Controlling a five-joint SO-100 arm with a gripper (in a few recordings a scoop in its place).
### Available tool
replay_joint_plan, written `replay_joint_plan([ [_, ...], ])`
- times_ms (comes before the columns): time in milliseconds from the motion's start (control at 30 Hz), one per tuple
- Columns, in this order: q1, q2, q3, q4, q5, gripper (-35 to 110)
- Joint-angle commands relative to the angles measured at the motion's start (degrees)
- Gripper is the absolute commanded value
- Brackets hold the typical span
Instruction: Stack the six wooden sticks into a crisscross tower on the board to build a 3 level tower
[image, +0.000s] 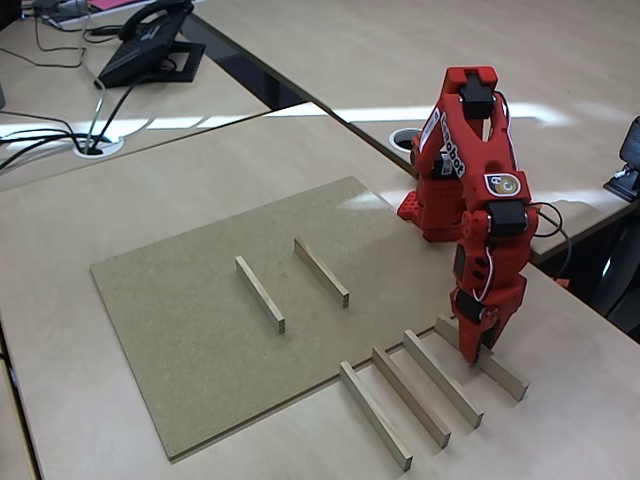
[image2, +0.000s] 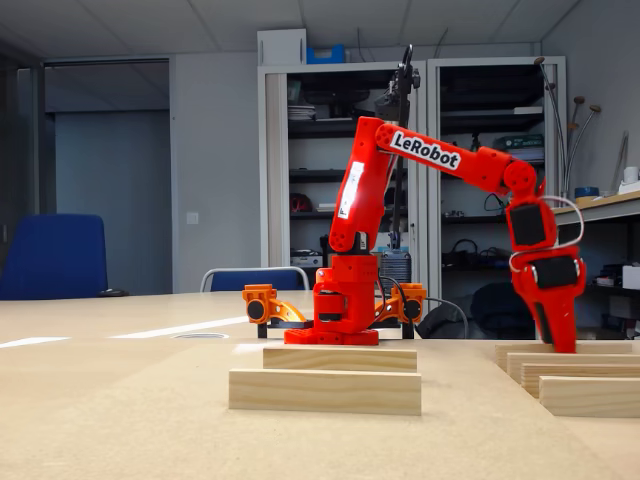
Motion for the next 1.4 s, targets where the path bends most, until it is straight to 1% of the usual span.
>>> replay_joint_plan([
  [0, 0.53, 0.97, 0.26, -0.44, 0.35, 0],
  [167, 0.44, 1.58, -1.05, 1.93, 1.05, 0],
  [400, 0.97, 4.83, -9.40, 11.95, 3.25, 0],
  [600, 5.19, 6.94, -20.57, 22.76, 9.49, 0],
  [733, 10.72, 6.77, -27.16, 30.23, 16.79, 0],
  [867, 18.28, 6.24, -29.97, 33.40, 24.17, 0],
  [1033, 29.09, 5.36, -32.70, 38.06, 39.37, 0],
  [1233, 39.55, 6.68, -32.26, 38.76, 42.63, 0],
  [1367, 45.44, 7.73, -29.27, 37.35, 40.69, 0],
])
